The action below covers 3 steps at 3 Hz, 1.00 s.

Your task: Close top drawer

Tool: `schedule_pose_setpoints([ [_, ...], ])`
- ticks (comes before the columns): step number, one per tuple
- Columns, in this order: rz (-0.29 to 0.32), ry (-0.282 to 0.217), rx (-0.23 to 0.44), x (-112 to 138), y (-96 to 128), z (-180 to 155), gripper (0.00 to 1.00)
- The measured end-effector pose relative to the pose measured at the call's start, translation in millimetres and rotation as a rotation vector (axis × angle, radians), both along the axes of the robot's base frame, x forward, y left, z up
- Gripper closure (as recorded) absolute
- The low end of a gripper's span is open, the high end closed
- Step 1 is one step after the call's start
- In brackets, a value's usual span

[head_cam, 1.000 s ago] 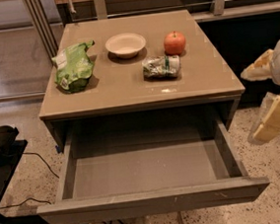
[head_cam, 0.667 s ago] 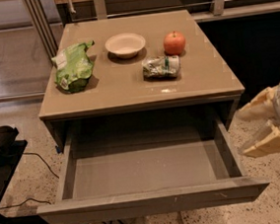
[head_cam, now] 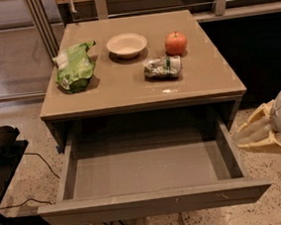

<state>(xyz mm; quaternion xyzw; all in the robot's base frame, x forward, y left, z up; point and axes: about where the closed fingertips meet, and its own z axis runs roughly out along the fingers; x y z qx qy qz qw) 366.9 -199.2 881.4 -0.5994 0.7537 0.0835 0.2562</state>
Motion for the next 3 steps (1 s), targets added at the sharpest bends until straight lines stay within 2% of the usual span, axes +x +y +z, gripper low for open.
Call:
schedule_pose_setpoints([
  [1, 0.001, 0.003, 0.0, 0, 1, -2, 1.0],
  [2, -0.008, 0.038, 0.02, -5, 10, -36, 1.0],
  [3, -0.04, 0.063, 0.074, -17, 20, -88, 1.0],
])
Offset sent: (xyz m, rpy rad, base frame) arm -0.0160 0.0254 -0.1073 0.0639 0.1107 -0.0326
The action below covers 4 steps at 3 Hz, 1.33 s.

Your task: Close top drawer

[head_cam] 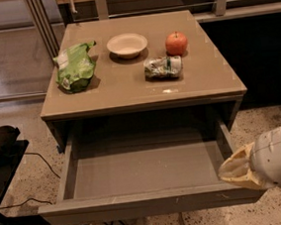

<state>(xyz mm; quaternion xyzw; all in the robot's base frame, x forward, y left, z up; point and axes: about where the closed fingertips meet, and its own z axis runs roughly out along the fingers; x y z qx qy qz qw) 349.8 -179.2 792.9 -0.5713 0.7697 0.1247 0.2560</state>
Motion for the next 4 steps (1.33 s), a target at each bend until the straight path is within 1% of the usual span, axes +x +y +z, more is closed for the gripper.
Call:
schedule_pose_setpoints([
  [1, -0.04, 0.019, 0.025, -12, 5, -49, 1.0],
  [2, -0.043, 0.017, 0.026, -18, 9, -87, 1.0],
  [3, -0.033, 0.014, 0.013, -17, 13, -114, 1.0],
  [4, -0.031, 0.009, 0.0, -10, 15, -133, 0.81],
])
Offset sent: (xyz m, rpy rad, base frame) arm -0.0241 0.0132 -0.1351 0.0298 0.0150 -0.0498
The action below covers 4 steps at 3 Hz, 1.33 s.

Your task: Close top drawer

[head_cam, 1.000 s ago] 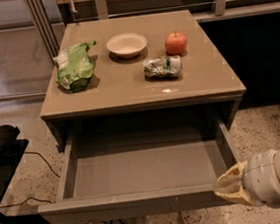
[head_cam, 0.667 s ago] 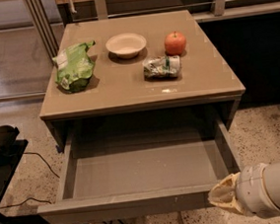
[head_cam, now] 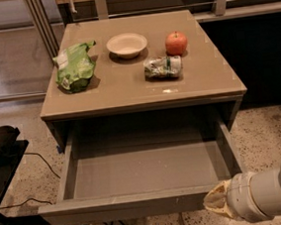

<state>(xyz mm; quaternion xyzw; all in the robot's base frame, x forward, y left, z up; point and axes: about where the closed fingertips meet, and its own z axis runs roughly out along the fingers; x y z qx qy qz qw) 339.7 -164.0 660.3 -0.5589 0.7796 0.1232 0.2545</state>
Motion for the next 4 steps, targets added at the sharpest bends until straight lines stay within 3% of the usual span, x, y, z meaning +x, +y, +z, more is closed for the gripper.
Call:
schedule_pose_setpoints([
  [3, -0.001, -0.003, -0.001, 0.9, -0.2, 0.0, 0.12],
  [4, -0.011, -0.014, 0.031, 9.0, 0.9, -2.7, 0.0],
])
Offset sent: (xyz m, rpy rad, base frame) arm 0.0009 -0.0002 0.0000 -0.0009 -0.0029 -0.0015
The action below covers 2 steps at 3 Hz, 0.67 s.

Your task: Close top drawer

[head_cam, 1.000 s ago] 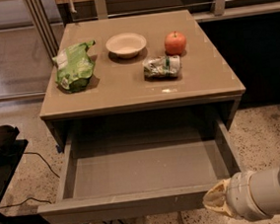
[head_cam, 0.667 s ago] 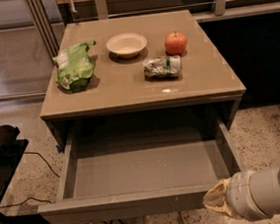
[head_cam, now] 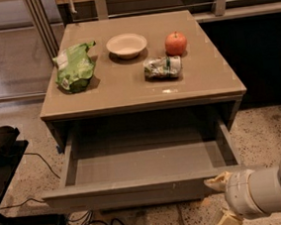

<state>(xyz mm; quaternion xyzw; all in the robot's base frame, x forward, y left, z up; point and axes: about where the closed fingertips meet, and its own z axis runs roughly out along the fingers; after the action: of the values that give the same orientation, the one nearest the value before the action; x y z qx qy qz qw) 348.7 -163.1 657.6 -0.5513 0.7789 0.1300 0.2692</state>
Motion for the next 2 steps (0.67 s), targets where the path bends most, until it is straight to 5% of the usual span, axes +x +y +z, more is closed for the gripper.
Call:
schedule_pose_setpoints([
  [2, 0.023, -0.118, 0.075, 79, 12, -1, 0.42],
])
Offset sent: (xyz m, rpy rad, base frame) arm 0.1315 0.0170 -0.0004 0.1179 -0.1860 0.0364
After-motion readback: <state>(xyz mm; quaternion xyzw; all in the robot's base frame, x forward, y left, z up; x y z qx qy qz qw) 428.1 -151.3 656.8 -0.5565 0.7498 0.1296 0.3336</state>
